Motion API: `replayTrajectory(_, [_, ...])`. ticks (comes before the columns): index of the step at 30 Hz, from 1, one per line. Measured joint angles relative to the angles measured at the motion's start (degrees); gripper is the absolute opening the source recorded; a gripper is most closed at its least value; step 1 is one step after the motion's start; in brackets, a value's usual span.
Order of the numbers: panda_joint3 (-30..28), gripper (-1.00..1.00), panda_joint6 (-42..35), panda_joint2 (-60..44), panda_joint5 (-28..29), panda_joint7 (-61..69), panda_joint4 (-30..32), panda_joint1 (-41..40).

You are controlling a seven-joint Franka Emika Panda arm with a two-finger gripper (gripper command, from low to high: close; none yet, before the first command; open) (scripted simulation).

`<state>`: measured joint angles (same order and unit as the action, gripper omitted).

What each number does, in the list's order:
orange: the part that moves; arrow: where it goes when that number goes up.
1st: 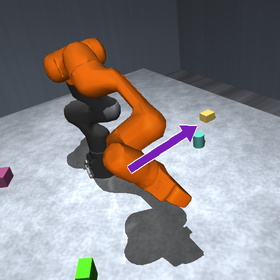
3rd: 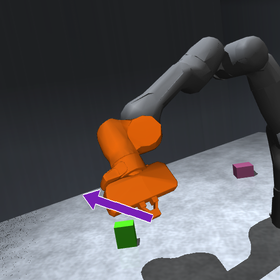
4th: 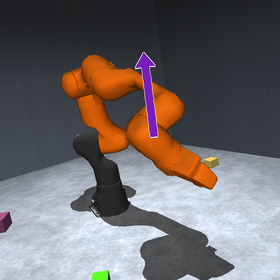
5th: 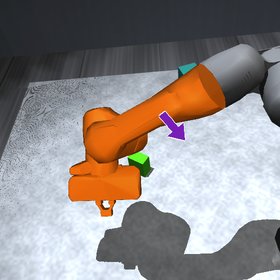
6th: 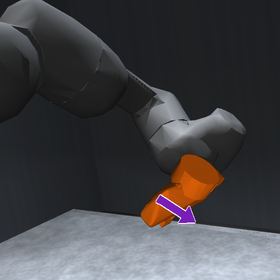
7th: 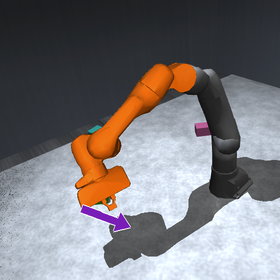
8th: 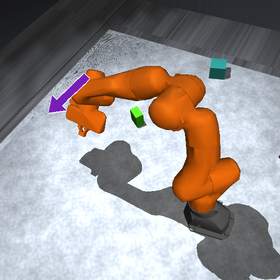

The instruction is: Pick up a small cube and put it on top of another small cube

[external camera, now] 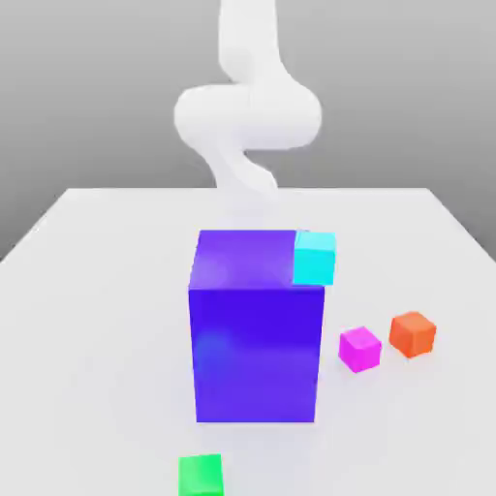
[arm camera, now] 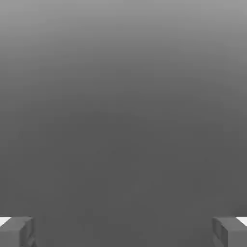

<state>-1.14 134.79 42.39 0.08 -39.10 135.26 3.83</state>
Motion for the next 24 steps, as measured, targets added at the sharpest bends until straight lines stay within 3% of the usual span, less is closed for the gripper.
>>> replayTrajectory(24, [-3.41,0.0,29.0,-33.25,0.5,64.48,33.39,32.84])
